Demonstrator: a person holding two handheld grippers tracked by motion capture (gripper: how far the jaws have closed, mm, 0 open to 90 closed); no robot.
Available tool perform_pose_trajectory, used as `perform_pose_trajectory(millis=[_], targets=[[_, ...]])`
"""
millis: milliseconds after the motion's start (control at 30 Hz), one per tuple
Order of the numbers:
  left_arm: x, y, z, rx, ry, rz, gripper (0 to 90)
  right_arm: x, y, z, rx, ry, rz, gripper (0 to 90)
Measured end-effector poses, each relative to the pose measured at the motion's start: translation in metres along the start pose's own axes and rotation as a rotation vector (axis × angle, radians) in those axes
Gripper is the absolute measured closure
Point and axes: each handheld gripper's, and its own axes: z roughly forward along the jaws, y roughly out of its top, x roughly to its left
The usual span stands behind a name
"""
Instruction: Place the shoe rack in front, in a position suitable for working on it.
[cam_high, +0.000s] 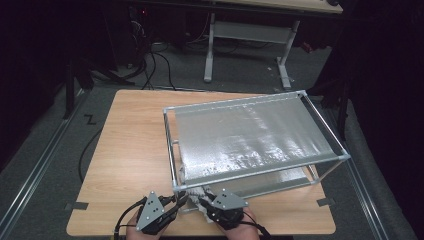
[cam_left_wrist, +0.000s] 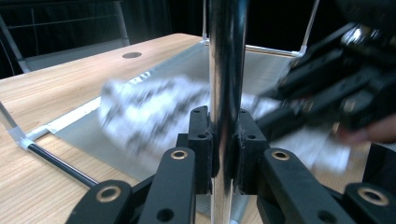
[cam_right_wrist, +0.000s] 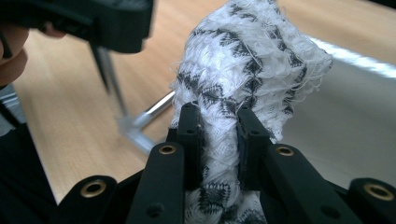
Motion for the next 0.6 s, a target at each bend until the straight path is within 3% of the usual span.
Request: perform_pose_trajectory(millis=[300, 600], targets=[[0.0, 0.0, 0.0, 0.001, -0.001, -0.001, 80.0, -0.025, -0.005, -0.046, -0.056, -0.126, -0.008, 75.7], [0.001, 0.0, 0.0, 0.002, -0.005, 0.0, 80.1, -0.046, -0.012, -0.087, -0.117, -0.249, 0.014, 75.7]])
